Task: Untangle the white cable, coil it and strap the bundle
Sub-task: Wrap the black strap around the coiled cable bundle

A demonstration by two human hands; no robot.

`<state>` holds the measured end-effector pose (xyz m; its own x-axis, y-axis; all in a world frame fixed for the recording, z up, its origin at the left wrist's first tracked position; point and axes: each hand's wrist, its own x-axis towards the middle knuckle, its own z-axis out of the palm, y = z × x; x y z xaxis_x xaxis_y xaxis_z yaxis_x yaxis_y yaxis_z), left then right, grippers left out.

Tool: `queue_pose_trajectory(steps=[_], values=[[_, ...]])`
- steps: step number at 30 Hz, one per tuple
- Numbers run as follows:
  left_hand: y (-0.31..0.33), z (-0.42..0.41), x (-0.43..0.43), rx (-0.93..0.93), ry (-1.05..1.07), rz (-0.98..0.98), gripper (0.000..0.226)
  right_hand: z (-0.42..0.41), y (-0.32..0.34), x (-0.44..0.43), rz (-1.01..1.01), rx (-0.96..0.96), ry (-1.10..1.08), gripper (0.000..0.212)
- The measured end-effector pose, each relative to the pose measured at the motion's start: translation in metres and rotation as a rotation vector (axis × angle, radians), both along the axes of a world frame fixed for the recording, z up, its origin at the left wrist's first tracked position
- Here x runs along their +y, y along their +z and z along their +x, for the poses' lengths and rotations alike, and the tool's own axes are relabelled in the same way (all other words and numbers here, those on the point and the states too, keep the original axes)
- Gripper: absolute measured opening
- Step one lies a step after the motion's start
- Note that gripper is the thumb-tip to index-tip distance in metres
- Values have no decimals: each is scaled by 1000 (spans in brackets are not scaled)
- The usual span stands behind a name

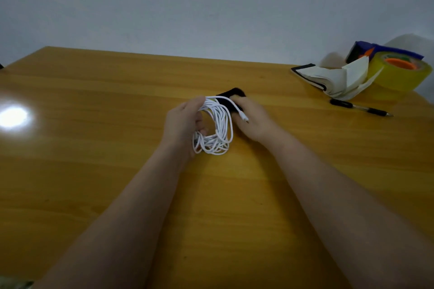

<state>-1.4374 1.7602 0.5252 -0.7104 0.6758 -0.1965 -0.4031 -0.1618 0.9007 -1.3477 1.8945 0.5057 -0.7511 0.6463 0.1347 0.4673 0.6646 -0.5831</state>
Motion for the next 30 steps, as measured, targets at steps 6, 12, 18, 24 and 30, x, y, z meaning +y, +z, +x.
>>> queue_pose_trajectory(steps=[6,12,18,24,30], values=[[1,-4,-5,196,-39,-36,30,18,-2,-6,71,86,-174,13],[9,1,-11,226,-61,-65,42,36,36,-22,-589,647,-29,17],[14,7,-13,368,-225,-28,21,36,43,-26,-723,767,3,23],[28,25,-6,619,-210,-127,24,36,46,-32,-562,723,77,19],[33,27,-12,813,-83,-180,29,42,55,-51,-440,556,112,40]])
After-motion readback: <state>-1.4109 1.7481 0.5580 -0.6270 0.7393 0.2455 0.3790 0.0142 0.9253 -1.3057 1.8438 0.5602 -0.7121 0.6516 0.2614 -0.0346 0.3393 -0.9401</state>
